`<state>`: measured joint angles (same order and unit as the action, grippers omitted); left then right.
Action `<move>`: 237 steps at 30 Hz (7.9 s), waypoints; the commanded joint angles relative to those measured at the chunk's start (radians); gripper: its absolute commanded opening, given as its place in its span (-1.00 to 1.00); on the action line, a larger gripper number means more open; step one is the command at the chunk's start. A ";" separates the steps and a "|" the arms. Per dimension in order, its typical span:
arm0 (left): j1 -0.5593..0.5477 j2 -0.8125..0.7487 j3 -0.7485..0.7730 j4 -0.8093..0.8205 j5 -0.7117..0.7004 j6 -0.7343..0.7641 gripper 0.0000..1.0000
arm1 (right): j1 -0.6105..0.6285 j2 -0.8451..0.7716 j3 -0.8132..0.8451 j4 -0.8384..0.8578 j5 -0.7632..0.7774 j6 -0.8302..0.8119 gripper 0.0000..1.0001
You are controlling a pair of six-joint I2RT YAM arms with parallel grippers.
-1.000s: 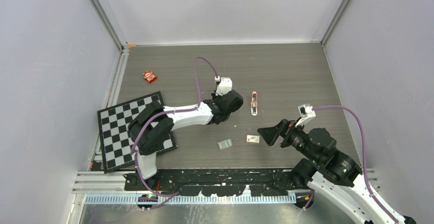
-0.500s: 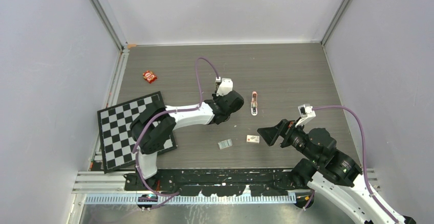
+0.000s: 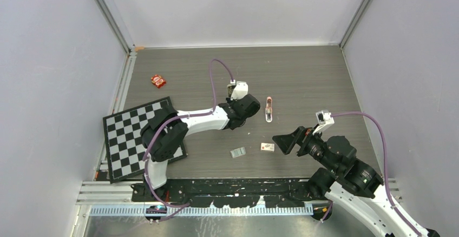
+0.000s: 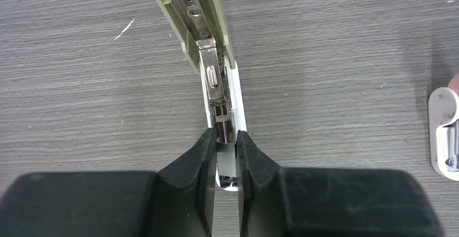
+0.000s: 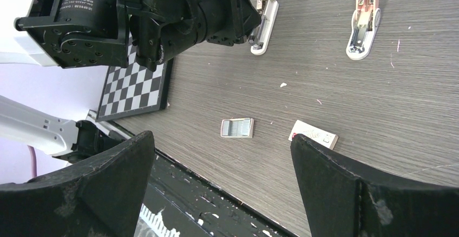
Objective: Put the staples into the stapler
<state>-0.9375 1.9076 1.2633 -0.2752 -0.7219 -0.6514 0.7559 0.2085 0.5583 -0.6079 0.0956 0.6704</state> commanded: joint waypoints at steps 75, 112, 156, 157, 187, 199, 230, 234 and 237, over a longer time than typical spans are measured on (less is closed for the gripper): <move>0.047 -0.295 -0.149 0.052 0.109 -0.091 -0.28 | 0.002 0.192 0.045 0.096 0.164 0.053 0.99; 0.276 -0.195 -0.437 0.574 0.619 -0.146 -0.46 | -0.340 1.789 0.972 0.565 -0.647 -0.189 0.30; 0.276 -0.511 -0.559 0.325 0.502 -0.200 -0.30 | -0.252 1.492 0.594 0.439 -0.425 0.046 0.02; 0.275 -0.522 -0.558 0.331 0.502 -0.193 -0.27 | -0.243 1.496 0.589 0.435 -0.399 0.075 0.04; 0.275 -0.309 -0.647 0.538 0.622 -0.175 -0.72 | -0.152 1.635 0.506 0.468 -0.243 0.135 -0.31; 0.270 -0.453 -0.622 0.408 0.593 -0.138 -0.43 | -0.150 1.534 0.586 0.352 -0.234 0.051 -0.24; 0.272 -1.216 -0.702 -0.116 0.845 -0.085 0.08 | 0.292 1.219 0.422 0.060 0.245 0.023 0.27; 0.269 -1.176 -0.769 -0.054 0.910 -0.116 -0.02 | 0.319 1.284 0.425 0.076 0.262 0.019 0.22; 0.270 -1.138 -0.811 0.002 0.924 -0.144 -0.07 | 0.333 1.314 0.428 0.091 0.257 0.019 0.09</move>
<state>-0.6655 0.7391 0.4881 -0.3840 0.1337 -0.7483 1.0683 1.5043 0.9722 -0.5594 0.3027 0.6865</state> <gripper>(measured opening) 0.477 0.577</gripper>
